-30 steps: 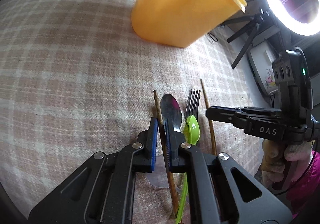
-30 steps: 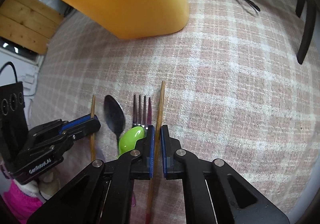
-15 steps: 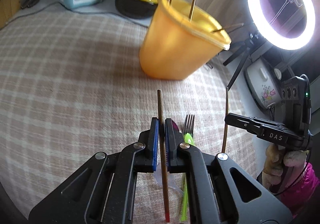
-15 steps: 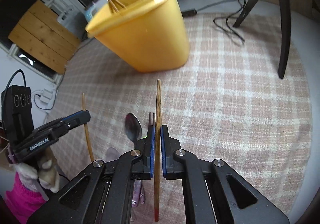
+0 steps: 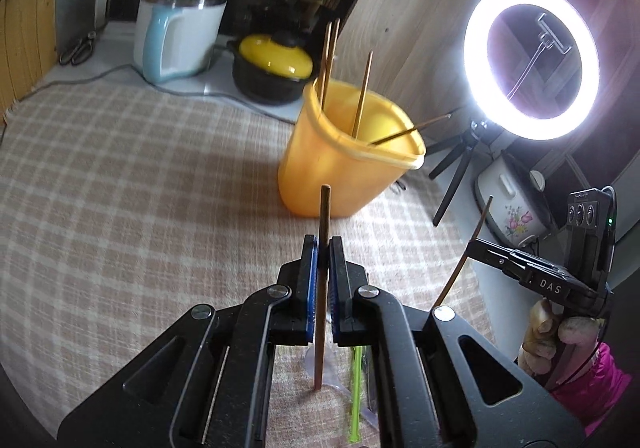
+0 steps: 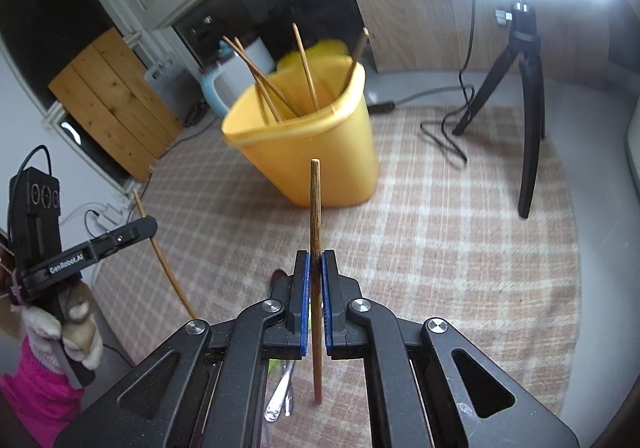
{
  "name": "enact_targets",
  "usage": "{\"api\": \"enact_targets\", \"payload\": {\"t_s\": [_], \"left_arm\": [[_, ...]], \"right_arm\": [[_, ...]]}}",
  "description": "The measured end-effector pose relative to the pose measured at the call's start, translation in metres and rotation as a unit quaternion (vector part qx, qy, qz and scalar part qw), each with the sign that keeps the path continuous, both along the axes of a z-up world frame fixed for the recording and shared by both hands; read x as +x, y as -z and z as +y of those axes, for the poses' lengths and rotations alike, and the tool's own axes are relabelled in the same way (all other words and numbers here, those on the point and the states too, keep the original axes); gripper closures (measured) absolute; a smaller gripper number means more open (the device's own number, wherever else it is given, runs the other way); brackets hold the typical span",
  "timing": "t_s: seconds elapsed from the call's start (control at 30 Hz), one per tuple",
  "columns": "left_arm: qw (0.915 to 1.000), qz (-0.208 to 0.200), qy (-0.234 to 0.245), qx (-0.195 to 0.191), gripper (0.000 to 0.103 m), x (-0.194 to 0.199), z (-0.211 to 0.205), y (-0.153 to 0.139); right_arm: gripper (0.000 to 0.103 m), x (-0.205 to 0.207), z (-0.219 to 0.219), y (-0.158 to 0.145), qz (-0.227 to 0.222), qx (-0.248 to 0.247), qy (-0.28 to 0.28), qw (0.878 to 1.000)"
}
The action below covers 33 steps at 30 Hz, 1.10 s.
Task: Organize utensils
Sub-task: 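Lift both held chopsticks and carry them over the yellow bin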
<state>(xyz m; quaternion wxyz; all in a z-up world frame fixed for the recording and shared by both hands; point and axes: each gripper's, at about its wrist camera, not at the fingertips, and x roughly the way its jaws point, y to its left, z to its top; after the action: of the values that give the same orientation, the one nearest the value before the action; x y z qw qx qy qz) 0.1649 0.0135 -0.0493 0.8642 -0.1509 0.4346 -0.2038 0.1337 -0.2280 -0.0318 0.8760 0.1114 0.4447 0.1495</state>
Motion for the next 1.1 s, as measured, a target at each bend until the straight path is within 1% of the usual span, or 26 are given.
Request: {"api": "enact_targets", "payload": {"t_s": [0.13, 0.5, 0.73, 1.1], "left_arm": [[0.9998, -0.021, -0.001, 0.002, 0.100, 0.002, -0.001, -0.012], [0.9985, -0.054, -0.003, 0.000, 0.100, 0.005, -0.010, -0.039], [0.9961, -0.086, -0.016, -0.012, 0.100, 0.011, -0.009, -0.065], [0.9877, -0.149, -0.039, -0.026, 0.100, 0.032, -0.001, -0.113]], "right_arm": [[0.099, -0.004, 0.003, -0.013, -0.033, -0.013, -0.002, 0.999], [0.099, -0.004, 0.002, -0.042, -0.098, -0.034, -0.003, 0.995], [0.099, -0.001, -0.005, -0.066, -0.128, -0.025, 0.005, 0.991], [0.099, 0.009, -0.005, -0.105, -0.179, -0.011, 0.005, 0.984]]}}
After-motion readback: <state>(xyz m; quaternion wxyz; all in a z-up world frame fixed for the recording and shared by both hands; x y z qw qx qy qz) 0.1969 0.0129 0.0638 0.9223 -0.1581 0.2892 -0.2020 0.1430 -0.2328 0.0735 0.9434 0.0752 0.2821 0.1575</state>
